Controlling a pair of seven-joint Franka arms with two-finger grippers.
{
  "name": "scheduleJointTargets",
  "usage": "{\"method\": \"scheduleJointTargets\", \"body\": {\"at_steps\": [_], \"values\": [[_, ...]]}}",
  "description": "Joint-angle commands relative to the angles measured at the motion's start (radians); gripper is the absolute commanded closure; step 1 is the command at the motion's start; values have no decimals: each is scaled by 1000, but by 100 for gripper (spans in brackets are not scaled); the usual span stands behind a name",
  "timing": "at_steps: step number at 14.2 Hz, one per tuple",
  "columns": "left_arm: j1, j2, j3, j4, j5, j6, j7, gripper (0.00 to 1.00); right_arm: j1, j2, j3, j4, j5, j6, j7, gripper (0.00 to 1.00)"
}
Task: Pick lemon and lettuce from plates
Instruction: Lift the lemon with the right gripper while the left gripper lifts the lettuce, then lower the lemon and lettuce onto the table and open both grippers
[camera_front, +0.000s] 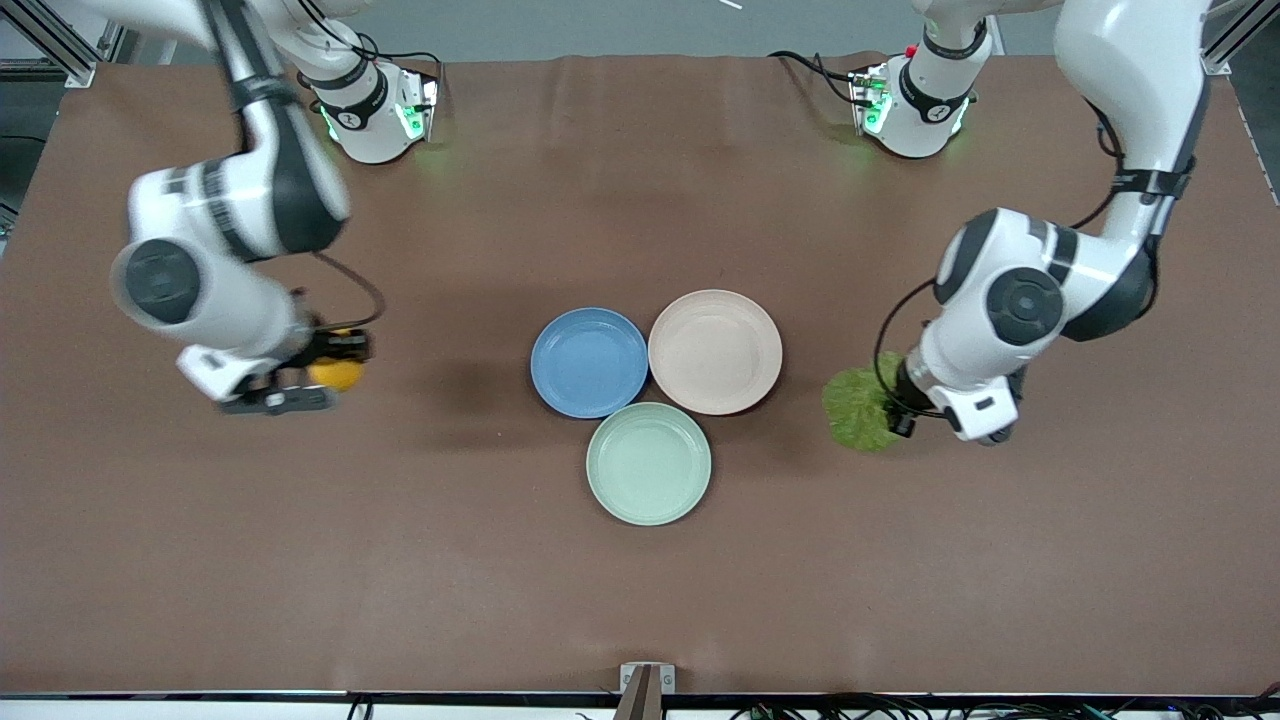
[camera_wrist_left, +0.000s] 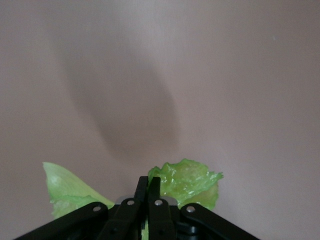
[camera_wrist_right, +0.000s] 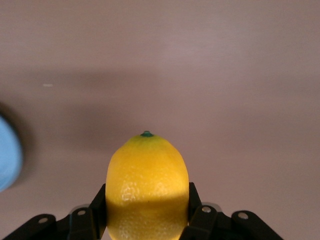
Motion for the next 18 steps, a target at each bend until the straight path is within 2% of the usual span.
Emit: {"method": "scheduleJointTargets", "body": {"at_steps": [1, 3, 5, 6, 7, 9, 10, 12, 14, 16, 18], "values": [[106, 34, -9, -10, -16, 0, 192, 99, -163, 7, 26, -103, -11, 115, -160, 79], [166, 89, -11, -10, -18, 12, 265, 95, -218, 19, 25, -195, -12, 235, -172, 79], [180, 132, -9, -18, -19, 64, 265, 93, -270, 55, 23, -212, -27, 254, -178, 79], [186, 138, -8, -18, -19, 66, 265, 87, -298, 70, 23, -214, -49, 255, -180, 79], [197, 152, -8, -15, -18, 69, 265, 77, -321, 84, 25, -212, -75, 261, -189, 79], [225, 169, -6, -7, -16, 79, 263, 13, -344, 128, 25, -211, -104, 325, -232, 79], [228, 163, -6, 7, -16, 79, 259, 0, -361, 156, 25, -212, -104, 358, -249, 79], [217, 132, -12, 59, -16, 48, 257, 0, -387, 202, 25, -215, -104, 418, -276, 79], [225, 112, -21, 176, -9, -127, 304, 0, -395, 220, 25, -223, -104, 445, -286, 78], [222, 105, -34, 293, -16, -293, 467, 0, -395, 228, 23, -243, -104, 481, -286, 78], [226, 82, -38, 376, -13, -377, 505, 0, -393, 228, 25, -245, -104, 479, -286, 69]]}}
